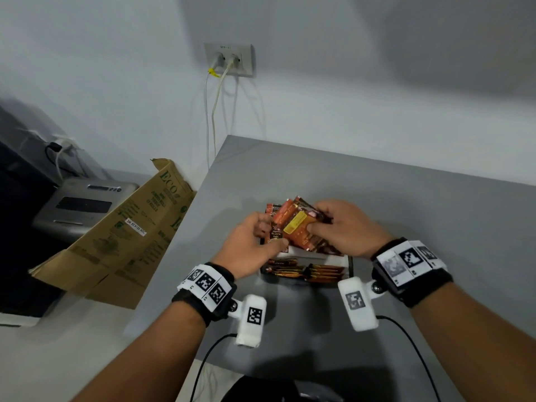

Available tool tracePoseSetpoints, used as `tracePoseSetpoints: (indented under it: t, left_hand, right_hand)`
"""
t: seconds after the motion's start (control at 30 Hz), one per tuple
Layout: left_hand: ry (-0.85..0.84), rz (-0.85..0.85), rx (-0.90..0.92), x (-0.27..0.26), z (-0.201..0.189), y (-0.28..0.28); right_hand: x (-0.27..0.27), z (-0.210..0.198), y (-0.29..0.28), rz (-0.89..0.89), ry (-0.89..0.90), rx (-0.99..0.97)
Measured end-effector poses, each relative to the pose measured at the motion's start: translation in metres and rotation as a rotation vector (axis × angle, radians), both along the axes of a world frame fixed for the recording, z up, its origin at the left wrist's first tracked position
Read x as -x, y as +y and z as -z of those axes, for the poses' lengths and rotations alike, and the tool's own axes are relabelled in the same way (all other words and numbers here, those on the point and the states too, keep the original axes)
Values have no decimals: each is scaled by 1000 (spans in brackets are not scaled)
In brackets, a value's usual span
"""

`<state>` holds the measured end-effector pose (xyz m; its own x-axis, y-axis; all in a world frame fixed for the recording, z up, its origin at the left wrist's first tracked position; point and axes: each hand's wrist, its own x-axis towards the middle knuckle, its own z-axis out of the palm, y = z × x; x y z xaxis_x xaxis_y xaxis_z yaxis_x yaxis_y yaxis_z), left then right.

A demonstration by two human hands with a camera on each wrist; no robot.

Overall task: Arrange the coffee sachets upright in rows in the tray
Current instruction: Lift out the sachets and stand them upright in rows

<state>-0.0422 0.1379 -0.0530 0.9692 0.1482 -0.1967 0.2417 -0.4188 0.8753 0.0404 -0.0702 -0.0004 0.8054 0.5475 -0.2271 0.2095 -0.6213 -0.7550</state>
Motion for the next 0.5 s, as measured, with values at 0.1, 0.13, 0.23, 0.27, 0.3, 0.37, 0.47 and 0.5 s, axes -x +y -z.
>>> tracePoseSetpoints:
  t: [0.1,0.13,0.23,0.27,0.3,0.37,0.47,0.5]
  left_hand:
    - [-33,20,358,-3,-19,-14]
    - [-44,26,506,-4,-25,-20]
    - [-20,-47,992,-13,-39,-39]
    - [14,-53,1092,-16,-44,-43]
    - [34,-56,1133,-19,-49,-46]
    - [37,-83,1157,-24,-51,-45]
    - [27,-161,1167,-27,-58,-42]
    - [22,-204,1153,-28,-58,-42]
  right_hand:
    - [7,2,-1,124,263,-334]
    - [11,3,1,143,346,-447]
    - [23,2,13,137,528,-663]
    - [26,1,17,130,553,-693]
    - [27,-1,19,139,570,-716]
    - [28,-5,19,190,556,-738]
    - [27,-5,14,264,359,-622]
    - [28,-5,12,289,299,-583]
